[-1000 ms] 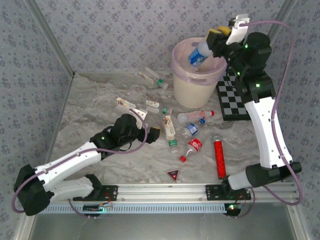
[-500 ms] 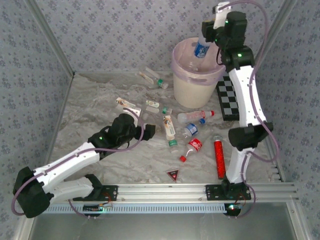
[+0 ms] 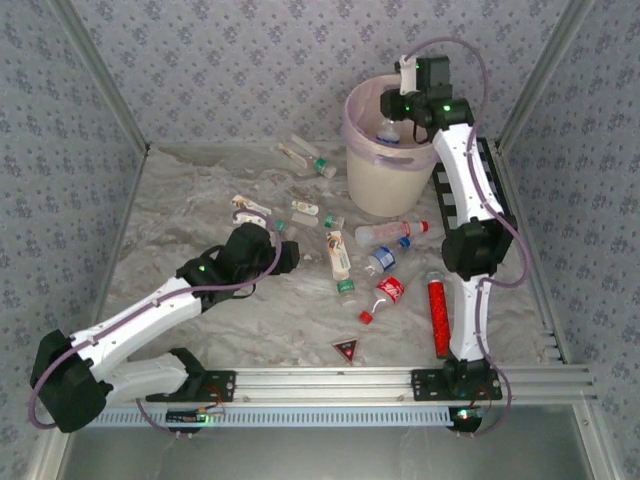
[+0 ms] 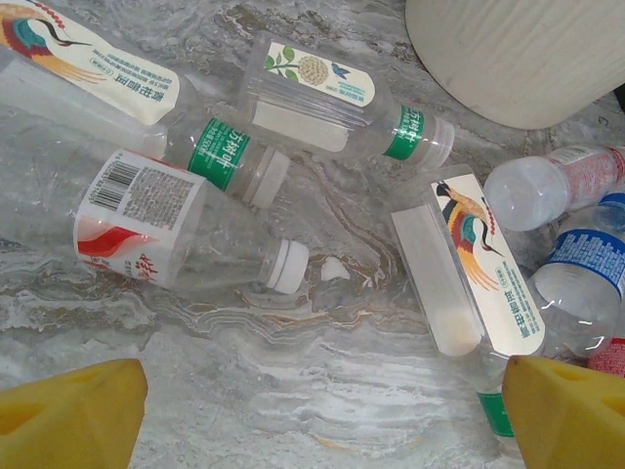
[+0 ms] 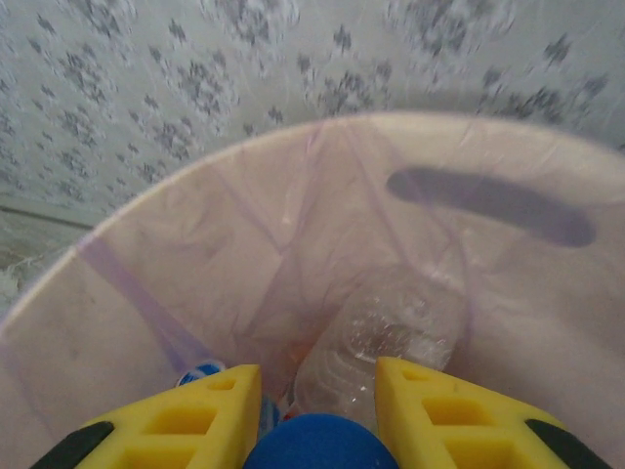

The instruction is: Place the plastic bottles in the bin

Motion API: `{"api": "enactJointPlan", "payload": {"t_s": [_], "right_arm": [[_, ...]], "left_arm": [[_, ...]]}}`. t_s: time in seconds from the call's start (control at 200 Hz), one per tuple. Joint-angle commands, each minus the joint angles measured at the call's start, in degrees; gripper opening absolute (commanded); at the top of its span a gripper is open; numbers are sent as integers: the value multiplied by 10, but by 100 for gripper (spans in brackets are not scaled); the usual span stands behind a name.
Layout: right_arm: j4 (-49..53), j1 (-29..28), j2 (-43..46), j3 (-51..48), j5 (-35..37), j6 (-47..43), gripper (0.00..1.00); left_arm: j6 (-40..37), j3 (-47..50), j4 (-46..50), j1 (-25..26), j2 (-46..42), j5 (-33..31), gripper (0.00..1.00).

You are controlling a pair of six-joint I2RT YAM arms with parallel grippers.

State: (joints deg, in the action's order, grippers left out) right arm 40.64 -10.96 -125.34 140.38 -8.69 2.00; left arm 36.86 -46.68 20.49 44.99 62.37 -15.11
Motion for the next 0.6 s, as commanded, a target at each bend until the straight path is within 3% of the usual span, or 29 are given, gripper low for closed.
{"api": "enactJointPlan", "payload": {"t_s": [0.0, 0.25, 0.32, 0.45, 0.595], "right_arm": [[2, -3, -25, -15, -28, 29, 0], [5, -7, -48, -44, -43, 53, 0], [2, -8, -48, -57, -45, 55, 12], [-1, -10, -47, -66, -44, 62, 26], [14, -11, -44, -43, -31, 63, 56]], "left_arm": [[13, -11, 14, -5, -5, -14, 93], [22, -2, 22, -8, -7, -11, 94], [25, 3, 23, -8, -10, -10, 94], [33, 13, 24, -13, -20, -10, 94], [42, 26, 26, -21, -34, -6, 95]]}}
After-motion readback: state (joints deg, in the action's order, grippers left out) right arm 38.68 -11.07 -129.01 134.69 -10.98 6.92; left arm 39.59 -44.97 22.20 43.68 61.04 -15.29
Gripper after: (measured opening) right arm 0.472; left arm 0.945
